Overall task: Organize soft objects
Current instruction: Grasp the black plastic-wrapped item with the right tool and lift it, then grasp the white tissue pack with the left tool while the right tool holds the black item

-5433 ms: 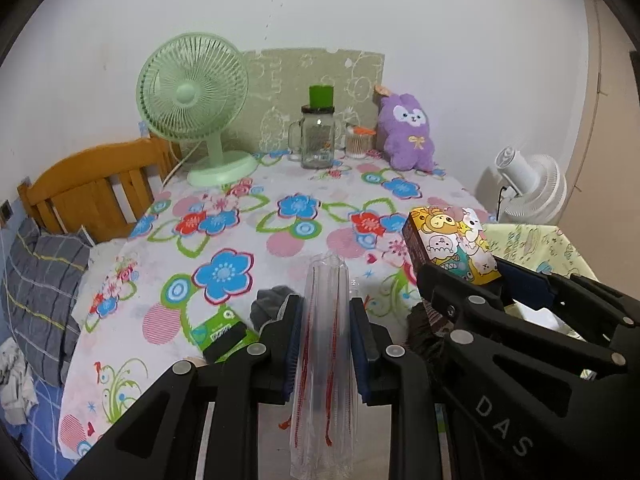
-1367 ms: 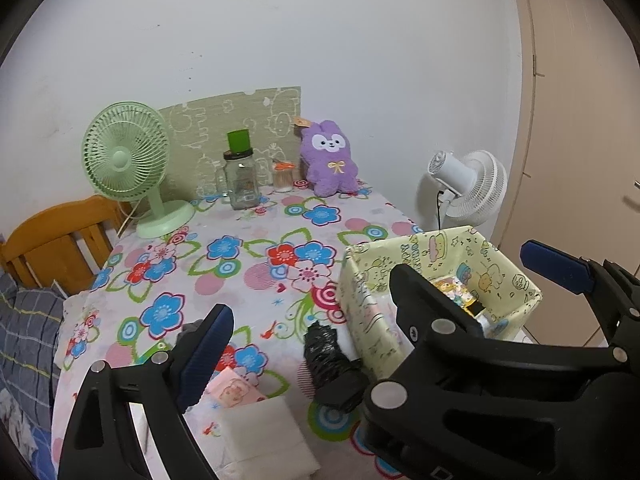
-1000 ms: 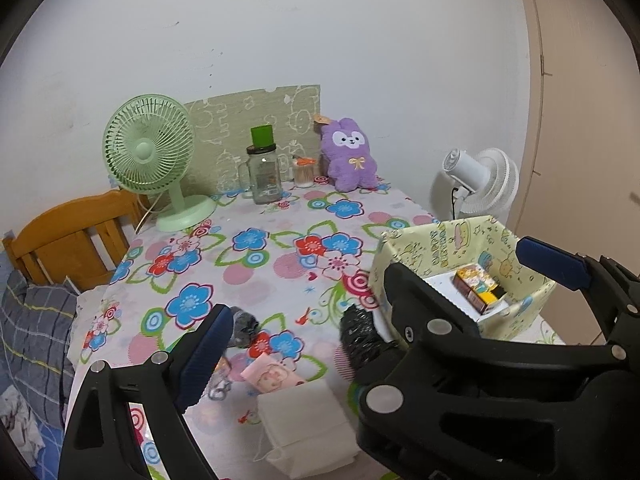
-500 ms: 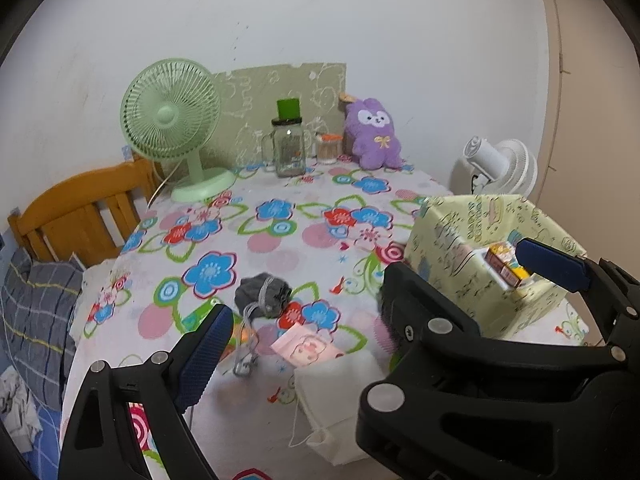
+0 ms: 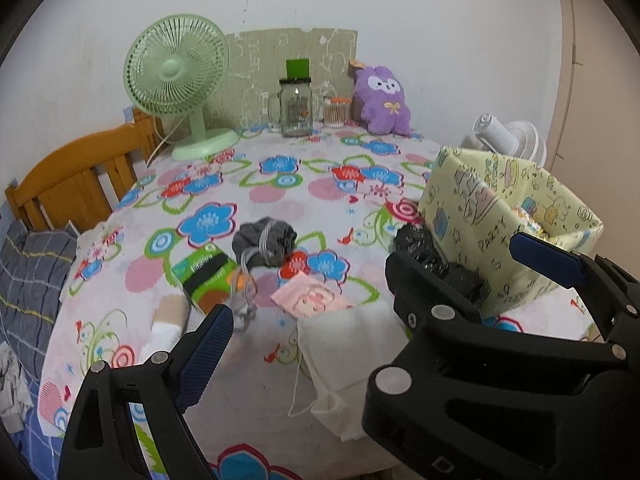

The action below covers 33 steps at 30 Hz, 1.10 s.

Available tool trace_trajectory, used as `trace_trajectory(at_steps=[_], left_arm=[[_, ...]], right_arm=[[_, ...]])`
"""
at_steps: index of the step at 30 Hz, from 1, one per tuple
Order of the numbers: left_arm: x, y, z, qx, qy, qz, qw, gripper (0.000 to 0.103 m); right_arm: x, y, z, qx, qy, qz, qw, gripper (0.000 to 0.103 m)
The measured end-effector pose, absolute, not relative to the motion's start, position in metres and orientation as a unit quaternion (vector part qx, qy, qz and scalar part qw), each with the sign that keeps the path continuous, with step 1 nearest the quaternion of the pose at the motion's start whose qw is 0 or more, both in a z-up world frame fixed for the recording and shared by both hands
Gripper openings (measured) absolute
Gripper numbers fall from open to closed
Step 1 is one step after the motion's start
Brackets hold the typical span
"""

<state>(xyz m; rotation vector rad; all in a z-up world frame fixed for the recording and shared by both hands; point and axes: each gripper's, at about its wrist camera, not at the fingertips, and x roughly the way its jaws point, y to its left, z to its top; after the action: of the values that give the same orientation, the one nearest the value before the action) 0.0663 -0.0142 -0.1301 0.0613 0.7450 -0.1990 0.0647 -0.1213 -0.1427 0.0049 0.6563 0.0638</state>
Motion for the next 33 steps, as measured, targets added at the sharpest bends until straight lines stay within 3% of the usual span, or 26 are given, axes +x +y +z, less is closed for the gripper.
trace_trajectory(at_steps=[20, 22, 27, 33], left_arm=[[0.076, -0.027, -0.172, 0.020, 0.403, -0.101, 0.910, 0.093], [0.076, -0.027, -0.174, 0.020, 0.404, -0.101, 0.909, 0.087], [0.078, -0.028, -0.177, 0.010, 0.415, -0.122, 0.902, 0.059], [0.076, -0.028, -0.173, 0.016, 0.403, -0.124, 0.906, 0.040]], right_arm=[[0.076, -0.134, -0.189, 0.011, 0.370, 0.007, 0.929, 0.081], [0.077, -0.135, -0.191, 0.012, 0.373, 0.007, 0.928, 0.079], [0.078, -0.136, -0.194, 0.013, 0.377, 0.009, 0.926, 0.078], [0.080, -0.134, -0.194, 0.011, 0.376, 0.013, 0.926, 0.078]])
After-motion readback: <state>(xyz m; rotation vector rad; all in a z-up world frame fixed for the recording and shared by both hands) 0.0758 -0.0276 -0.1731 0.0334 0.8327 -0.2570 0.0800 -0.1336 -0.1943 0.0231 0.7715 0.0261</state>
